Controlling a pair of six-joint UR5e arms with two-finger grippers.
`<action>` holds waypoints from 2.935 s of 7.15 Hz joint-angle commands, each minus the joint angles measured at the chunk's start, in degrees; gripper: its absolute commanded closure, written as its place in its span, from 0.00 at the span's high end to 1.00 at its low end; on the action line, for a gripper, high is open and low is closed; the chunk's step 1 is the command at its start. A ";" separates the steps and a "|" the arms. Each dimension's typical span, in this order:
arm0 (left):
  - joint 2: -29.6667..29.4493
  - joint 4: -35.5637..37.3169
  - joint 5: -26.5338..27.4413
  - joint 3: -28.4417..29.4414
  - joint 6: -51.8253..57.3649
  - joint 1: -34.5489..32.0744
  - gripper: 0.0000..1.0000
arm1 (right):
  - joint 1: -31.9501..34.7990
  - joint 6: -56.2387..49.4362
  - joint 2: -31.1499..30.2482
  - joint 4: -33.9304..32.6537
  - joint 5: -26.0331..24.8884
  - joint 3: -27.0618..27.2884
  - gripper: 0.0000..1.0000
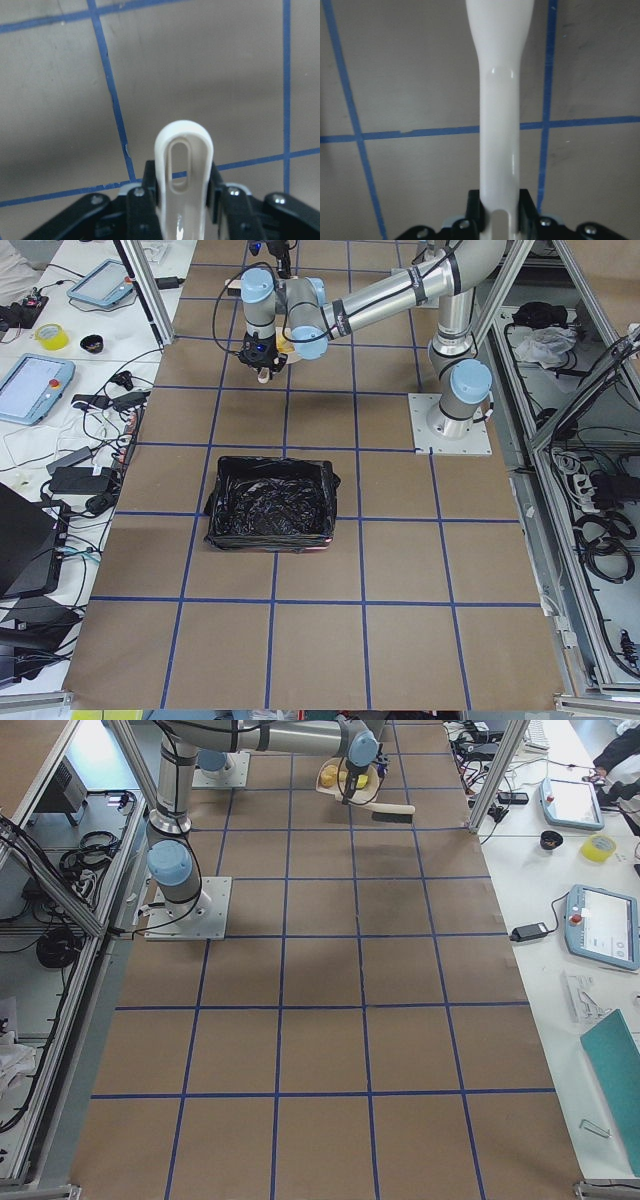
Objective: Sweep and dump trash into bin
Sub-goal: 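Lift the dustpan toward the trash bag with the left gripper while the right withdraws, then tilt the dustpan over the trash bag with the left gripper to dump the trash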
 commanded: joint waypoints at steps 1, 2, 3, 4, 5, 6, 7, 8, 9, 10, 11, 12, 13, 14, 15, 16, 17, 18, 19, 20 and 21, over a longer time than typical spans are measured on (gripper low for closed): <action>-1.10 -7.08 -2.89 7.85 12.32 9.37 0.00 | -6.23 -6.43 -0.29 -0.42 -2.00 2.03 0.00; -1.36 -10.06 -3.16 10.66 16.13 12.82 0.00 | -9.21 -10.71 -0.46 -1.82 -4.00 4.31 0.00; -1.71 -13.40 -3.94 13.21 20.08 15.81 0.00 | -13.59 -14.75 -0.73 -3.66 -4.20 6.94 0.00; -2.24 -14.04 -3.86 15.76 24.82 19.84 0.00 | -17.55 -19.58 -3.17 -6.20 -4.29 10.01 0.00; -2.94 -15.09 -3.78 17.35 31.40 23.71 0.00 | -21.24 -24.06 -4.76 -10.75 -4.29 14.04 0.00; -4.43 -14.67 -3.95 18.85 36.86 26.88 0.00 | -23.72 -27.33 -5.03 -15.58 -4.37 17.13 0.00; -6.27 -14.49 -3.78 21.39 41.26 28.65 0.00 | -24.70 -30.23 -4.86 -18.07 -4.37 17.94 0.00; -8.90 -14.05 -3.43 25.15 44.96 30.06 0.00 | -24.97 -31.48 -4.42 -18.53 -4.46 17.95 0.00; -11.88 -13.96 -3.42 28.76 47.87 30.95 0.00 | -25.93 -32.27 -3.81 -18.62 -6.29 17.95 0.00; -15.04 -11.26 -3.42 30.88 51.46 31.65 0.00 | -27.59 -33.85 -2.94 -18.53 -6.57 17.95 0.00; -16.99 -7.84 -3.95 31.34 53.33 32.53 0.00 | -27.96 -33.95 -2.84 -18.53 -6.66 17.95 0.00; -18.05 -7.63 -4.21 31.69 54.91 33.67 0.00 | -27.96 -33.17 -2.84 -18.44 -6.40 17.86 0.00; -19.28 -5.63 -5.09 33.09 57.19 33.85 0.00 | -27.96 -32.99 -2.93 -18.44 -6.05 17.86 0.00; -20.51 -4.04 -6.57 33.54 58.43 34.03 0.00 | -27.96 -32.81 -3.19 -17.57 -5.78 17.86 0.00; -20.96 -3.94 -9.98 33.63 58.97 34.55 0.00 | -27.96 -31.77 -2.93 -17.30 -5.69 17.86 0.00; -21.05 -1.41 -10.89 33.54 60.63 34.73 0.00 | -27.87 -31.84 -2.93 -17.21 -5.61 17.95 0.00; -21.23 0.96 -14.72 33.45 62.82 34.74 0.00 | -27.87 -31.93 -2.84 -17.21 -5.52 17.95 0.00; -21.23 1.51 -15.02 33.54 64.75 34.91 0.00 | -27.87 -31.93 -2.84 -17.12 -5.52 17.95 0.00; -21.32 4.12 -17.29 33.54 66.43 34.91 0.00 | -27.87 -31.93 -2.84 -17.04 -5.52 17.95 0.00; -21.23 4.41 -21.05 33.37 68.70 34.91 0.00 | -27.87 -32.10 -2.75 -17.04 -5.60 18.04 0.33; -21.23 7.98 -25.44 32.84 72.82 34.91 0.00 | -27.87 -32.11 -2.75 -17.12 -5.52 18.39 0.65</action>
